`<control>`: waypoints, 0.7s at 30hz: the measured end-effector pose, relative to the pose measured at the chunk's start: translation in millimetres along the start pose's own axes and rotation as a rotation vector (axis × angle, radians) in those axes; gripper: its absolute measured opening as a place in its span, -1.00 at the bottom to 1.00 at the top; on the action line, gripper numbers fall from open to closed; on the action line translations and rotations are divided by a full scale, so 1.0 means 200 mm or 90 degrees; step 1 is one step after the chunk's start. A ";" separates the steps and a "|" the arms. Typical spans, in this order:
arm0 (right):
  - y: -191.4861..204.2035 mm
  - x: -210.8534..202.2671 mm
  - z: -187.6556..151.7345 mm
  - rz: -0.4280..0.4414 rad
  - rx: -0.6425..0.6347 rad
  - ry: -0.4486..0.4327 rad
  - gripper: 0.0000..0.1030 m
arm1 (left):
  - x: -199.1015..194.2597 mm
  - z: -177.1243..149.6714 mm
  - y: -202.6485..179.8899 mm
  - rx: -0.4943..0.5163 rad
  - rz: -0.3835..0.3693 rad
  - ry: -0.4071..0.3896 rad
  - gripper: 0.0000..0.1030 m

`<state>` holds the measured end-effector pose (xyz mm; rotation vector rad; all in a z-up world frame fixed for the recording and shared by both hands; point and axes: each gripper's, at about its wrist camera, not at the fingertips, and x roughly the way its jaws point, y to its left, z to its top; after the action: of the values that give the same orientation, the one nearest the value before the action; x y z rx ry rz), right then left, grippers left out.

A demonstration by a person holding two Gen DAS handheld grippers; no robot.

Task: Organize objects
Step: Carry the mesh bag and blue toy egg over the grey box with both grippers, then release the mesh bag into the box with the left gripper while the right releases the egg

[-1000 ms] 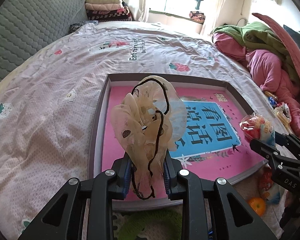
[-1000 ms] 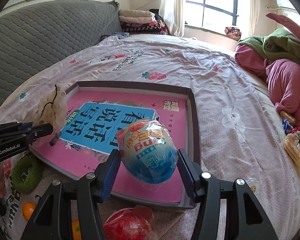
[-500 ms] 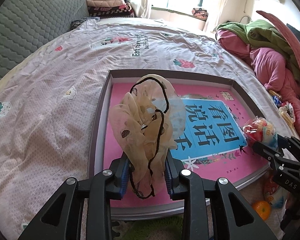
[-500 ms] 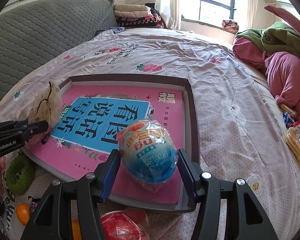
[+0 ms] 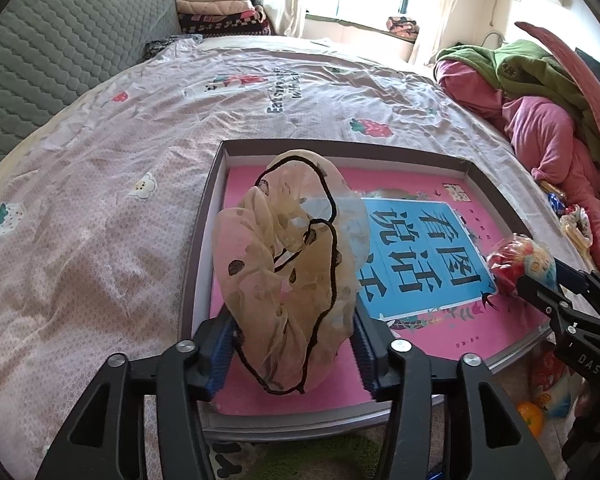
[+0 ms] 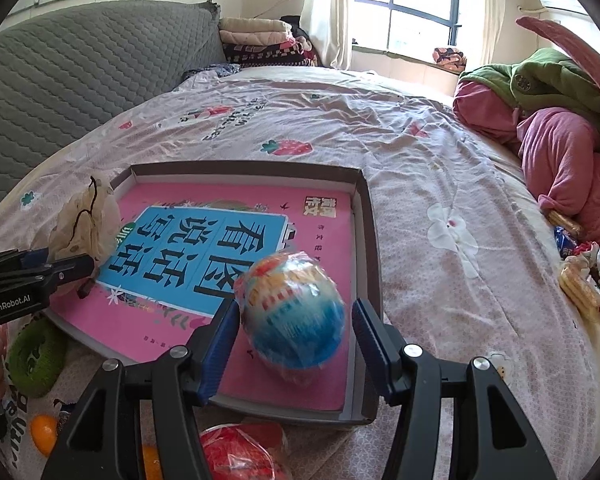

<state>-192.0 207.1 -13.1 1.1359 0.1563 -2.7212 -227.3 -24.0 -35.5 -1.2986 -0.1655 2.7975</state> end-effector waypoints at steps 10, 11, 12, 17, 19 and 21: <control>0.00 -0.08 0.01 -0.005 -0.001 -0.046 0.30 | -0.08 0.02 -0.02 0.021 0.003 -0.036 0.41; 0.00 -0.09 0.01 -0.004 0.000 -0.049 0.32 | -0.10 0.02 -0.02 0.022 0.001 -0.040 0.45; -0.01 -0.09 0.01 -0.003 0.000 -0.050 0.34 | -0.11 0.02 -0.02 0.022 -0.001 -0.045 0.46; -0.01 -0.11 0.01 -0.004 0.001 -0.055 0.35 | -0.16 0.04 -0.02 0.026 -0.011 -0.057 0.49; -0.01 -0.11 0.01 -0.003 0.001 -0.056 0.35 | -0.18 0.05 -0.02 0.029 -0.012 -0.061 0.49; 0.00 -0.11 0.01 0.000 0.002 -0.058 0.35 | -0.19 0.05 -0.02 0.028 -0.013 -0.066 0.49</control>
<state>-177.6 210.8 3.5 1.0108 0.1389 -2.7671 -210.5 -25.1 0.3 -1.1363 -0.1203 2.8357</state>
